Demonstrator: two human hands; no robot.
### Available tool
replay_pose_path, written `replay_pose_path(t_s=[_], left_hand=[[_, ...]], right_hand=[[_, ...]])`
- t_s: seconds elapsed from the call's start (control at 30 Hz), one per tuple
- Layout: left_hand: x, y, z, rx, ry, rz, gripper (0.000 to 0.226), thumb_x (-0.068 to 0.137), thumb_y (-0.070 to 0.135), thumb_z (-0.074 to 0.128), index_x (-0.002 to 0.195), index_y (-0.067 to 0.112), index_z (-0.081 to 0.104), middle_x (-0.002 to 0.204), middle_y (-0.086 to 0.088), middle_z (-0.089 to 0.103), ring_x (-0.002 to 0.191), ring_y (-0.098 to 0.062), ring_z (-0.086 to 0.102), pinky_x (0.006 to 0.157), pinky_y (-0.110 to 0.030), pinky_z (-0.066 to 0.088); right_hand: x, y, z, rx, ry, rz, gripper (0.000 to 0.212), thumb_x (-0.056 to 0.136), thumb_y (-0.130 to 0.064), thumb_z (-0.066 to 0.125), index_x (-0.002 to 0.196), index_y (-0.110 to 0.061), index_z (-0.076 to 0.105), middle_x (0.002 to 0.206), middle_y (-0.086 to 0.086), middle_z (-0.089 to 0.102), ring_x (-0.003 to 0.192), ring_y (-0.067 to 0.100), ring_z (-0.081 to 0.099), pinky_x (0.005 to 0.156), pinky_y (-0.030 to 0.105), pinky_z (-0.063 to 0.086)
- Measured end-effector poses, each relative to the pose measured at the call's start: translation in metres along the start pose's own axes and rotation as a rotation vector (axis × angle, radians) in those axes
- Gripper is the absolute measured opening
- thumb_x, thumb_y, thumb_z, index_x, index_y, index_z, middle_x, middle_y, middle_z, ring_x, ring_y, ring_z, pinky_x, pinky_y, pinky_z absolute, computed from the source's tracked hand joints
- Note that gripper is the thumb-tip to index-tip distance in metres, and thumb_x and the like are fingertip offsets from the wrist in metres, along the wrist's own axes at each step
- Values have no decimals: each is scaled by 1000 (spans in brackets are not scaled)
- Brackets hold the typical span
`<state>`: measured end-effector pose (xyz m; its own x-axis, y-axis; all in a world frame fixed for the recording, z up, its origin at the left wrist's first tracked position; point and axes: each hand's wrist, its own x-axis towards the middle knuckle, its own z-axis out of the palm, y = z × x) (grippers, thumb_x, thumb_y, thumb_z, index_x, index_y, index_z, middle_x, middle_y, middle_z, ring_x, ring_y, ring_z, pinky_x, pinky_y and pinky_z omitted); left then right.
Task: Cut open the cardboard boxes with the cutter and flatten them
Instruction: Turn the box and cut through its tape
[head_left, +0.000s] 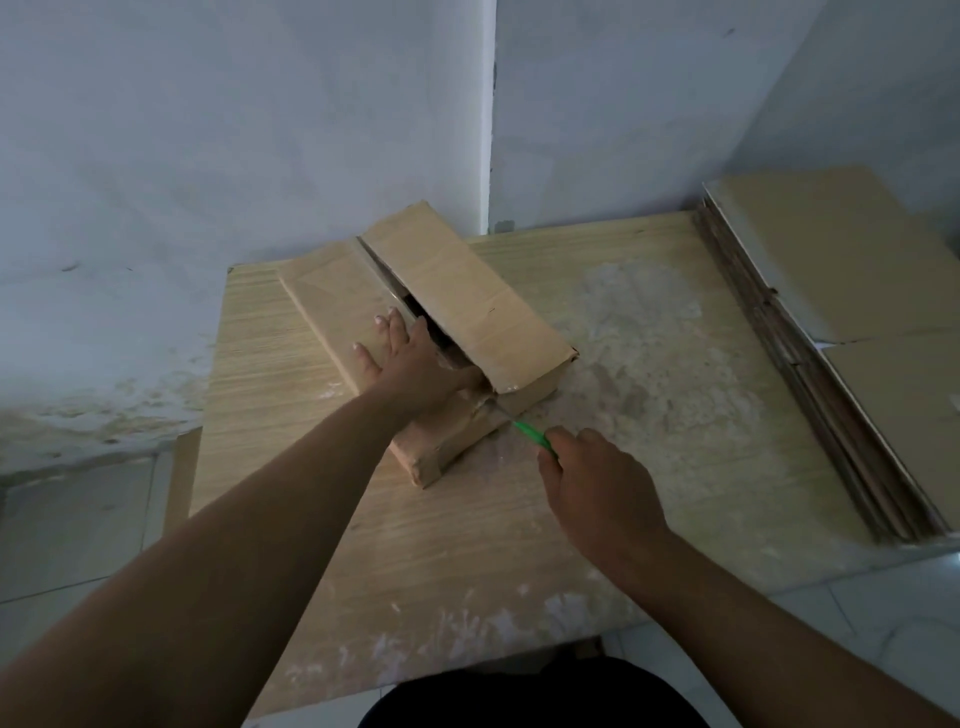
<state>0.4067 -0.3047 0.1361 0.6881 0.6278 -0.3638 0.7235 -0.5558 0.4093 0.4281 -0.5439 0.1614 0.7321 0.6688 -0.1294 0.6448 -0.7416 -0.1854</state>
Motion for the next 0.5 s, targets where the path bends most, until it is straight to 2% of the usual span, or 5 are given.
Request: replay_pose_path(t_s=[0.1, 0.3, 0.4, 0.5], left_hand=[[0, 0, -1, -17, 11, 9, 119, 81, 72, 68, 165, 16, 4, 171, -11, -18, 156, -27, -23, 119, -60, -18], [-3, -3, -2, -15, 34, 33, 115, 82, 72, 66, 165, 16, 8, 172, -10, -14, 157, -27, -21, 120, -60, -17], [-3, -3, 0, -8, 30, 48, 106, 83, 70, 67, 162, 19, 17, 172, -11, -14, 157, -28, -22, 118, -62, -18], [-4, -2, 2, 15, 47, 61, 94, 84, 69, 65, 157, 21, 30, 172, -11, -12, 157, -27, -20, 117, -63, -19]], right_hand=[[5, -9, -4, 24, 25, 50, 29, 106, -40, 36, 114, -21, 57, 81, -4, 44, 64, 17, 46, 56, 31, 34], [29, 33, -18, 55, 137, 276, 28, 104, -37, 43, 89, -18, 56, 74, 1, 55, 59, 17, 49, 50, 29, 29], [26, 48, -22, 50, 127, 256, 29, 103, -39, 45, 82, -21, 52, 70, 0, 54, 58, 17, 51, 49, 29, 31], [15, 39, -19, 56, 86, 201, 29, 103, -41, 44, 83, -21, 54, 71, -2, 54, 60, 15, 52, 52, 30, 38]])
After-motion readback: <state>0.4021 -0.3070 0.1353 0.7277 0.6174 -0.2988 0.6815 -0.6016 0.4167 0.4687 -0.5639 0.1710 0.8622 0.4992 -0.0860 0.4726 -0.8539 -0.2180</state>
